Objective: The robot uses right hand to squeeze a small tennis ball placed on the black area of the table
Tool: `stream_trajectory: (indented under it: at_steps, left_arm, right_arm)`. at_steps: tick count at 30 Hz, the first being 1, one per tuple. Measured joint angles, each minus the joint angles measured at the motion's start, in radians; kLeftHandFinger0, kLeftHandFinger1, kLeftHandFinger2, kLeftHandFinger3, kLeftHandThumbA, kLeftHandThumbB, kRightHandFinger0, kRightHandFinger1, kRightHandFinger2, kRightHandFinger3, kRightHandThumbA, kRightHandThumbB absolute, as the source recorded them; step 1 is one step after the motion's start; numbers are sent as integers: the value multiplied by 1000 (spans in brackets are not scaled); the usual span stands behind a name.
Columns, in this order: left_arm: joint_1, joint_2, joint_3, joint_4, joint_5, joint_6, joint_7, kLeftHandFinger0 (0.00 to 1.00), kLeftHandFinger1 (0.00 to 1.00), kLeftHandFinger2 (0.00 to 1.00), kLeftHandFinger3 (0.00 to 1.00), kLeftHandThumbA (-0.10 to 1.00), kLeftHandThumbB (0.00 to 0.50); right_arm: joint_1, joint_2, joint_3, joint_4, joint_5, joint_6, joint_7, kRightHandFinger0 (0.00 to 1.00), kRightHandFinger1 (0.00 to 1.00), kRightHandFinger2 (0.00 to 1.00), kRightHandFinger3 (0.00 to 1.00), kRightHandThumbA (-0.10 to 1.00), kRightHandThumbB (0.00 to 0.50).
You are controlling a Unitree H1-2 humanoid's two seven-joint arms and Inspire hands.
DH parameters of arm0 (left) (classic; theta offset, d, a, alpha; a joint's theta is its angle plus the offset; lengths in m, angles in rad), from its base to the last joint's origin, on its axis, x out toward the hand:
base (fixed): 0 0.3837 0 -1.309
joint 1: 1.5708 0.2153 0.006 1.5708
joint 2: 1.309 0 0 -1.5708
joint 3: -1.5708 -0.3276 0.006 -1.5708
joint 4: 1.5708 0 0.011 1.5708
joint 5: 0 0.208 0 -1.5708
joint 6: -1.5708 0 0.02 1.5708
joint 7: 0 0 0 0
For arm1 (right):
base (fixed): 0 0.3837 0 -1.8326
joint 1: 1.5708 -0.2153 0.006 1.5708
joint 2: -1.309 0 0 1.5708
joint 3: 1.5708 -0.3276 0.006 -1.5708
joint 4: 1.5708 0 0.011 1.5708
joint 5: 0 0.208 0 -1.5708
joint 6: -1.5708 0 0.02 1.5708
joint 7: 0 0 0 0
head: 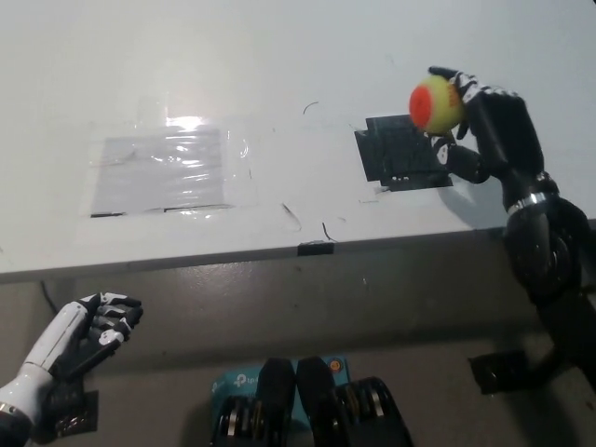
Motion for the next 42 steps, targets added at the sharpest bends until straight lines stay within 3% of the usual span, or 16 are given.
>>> stream_trajectory:
  at_steps: [5, 9, 11, 13, 16, 17, 19, 21, 22, 23, 24, 25, 26, 28, 34, 42]
  left_arm:
    - [0, 0, 0, 0, 0, -1, 0, 365, 452, 546, 638, 725, 27]
    - [0, 0, 0, -1, 2, 2, 0, 388, 474, 567, 649, 770, 59]
    - [0, 0, 0, -2, 3, 2, 0, 360, 452, 541, 630, 770, 67]
    - [0, 0, 0, -2, 3, 2, 0, 350, 447, 538, 628, 754, 49]
    - [-1, 0, 0, -2, 4, 3, 0, 356, 454, 537, 632, 723, 27]
    - [-1, 0, 0, -2, 4, 2, 0, 373, 470, 555, 645, 744, 42]
    - [-1, 0, 1, -2, 4, 2, 0, 367, 465, 553, 645, 752, 43]
    - [-1, 0, 1, -2, 4, 1, 0, 359, 456, 552, 653, 739, 23]
    - [0, 0, 2, -1, 4, 0, 0, 346, 445, 541, 648, 734, 26]
    - [-1, 0, 2, -1, 4, -1, 0, 344, 444, 540, 647, 734, 26]
    - [-1, 0, 3, -1, 4, -1, 0, 355, 458, 557, 656, 740, 27]
    - [0, 0, 3, -1, 4, -1, 0, 356, 459, 559, 658, 741, 27]
    - [0, 0, 4, -2, 4, -1, 0, 388, 477, 575, 664, 714, 25]
    - [0, 0, 6, -2, 3, 2, 0, 389, 477, 579, 667, 707, 13]
    - [-1, 0, 9, -6, 3, 7, 0, 374, 465, 564, 661, 720, 16]
    - [0, 0, 11, -7, 2, 7, -1, 415, 495, 590, 678, 713, 0]
  right_arm:
    - [-35, -15, 65, 40, -42, 52, 66, 0, 124, 424, 170, -100, 4]
    - [-55, -19, 106, 71, -70, 79, 109, 0, 149, 461, 133, -100, 50]
    - [-63, -22, 120, 89, -81, 86, 119, 0, 158, 480, 193, -100, 59]
    - [-69, -27, 131, 100, -90, 90, 127, 0, 186, 493, 407, -100, 60]
    - [-77, -35, 149, 115, -105, 91, 138, 0, 214, 500, 383, -100, 6]
    - [-81, -37, 156, 121, -111, 91, 141, 167, 449, 721, 546, -100, 61]
    - [-89, -44, 174, 122, -125, 98, 154, 108, 435, 678, 514, -100, 74]
    - [-97, -50, 190, 120, -143, 112, 177, 105, 519, 773, 568, -100, 106]
    - [-102, -53, 197, 120, -150, 119, 191, 224, 731, 984, 759, -100, 153]
    - [-108, -57, 208, 119, -160, 125, 203, 224, 732, 985, 763, -100, 154]
    - [-112, -61, 216, 118, -168, 130, 213, 489, 1000, 1000, 878, -100, 144]
    - [-116, -64, 223, 117, -177, 134, 223, 524, 1000, 1000, 884, -100, 148]
    - [-121, -67, 229, 116, -185, 137, 235, 811, 1000, 1000, 963, -26, 205]
    - [-125, -72, 232, 110, -192, 143, 256, 1000, 1000, 1000, 1000, 76, 275]
    - [-127, -74, 233, 74, -212, 167, 311, 1000, 1000, 1000, 1000, 140, 486]
    - [-130, -74, 241, 59, -241, 179, 351, 1000, 1000, 1000, 1000, 131, 500]
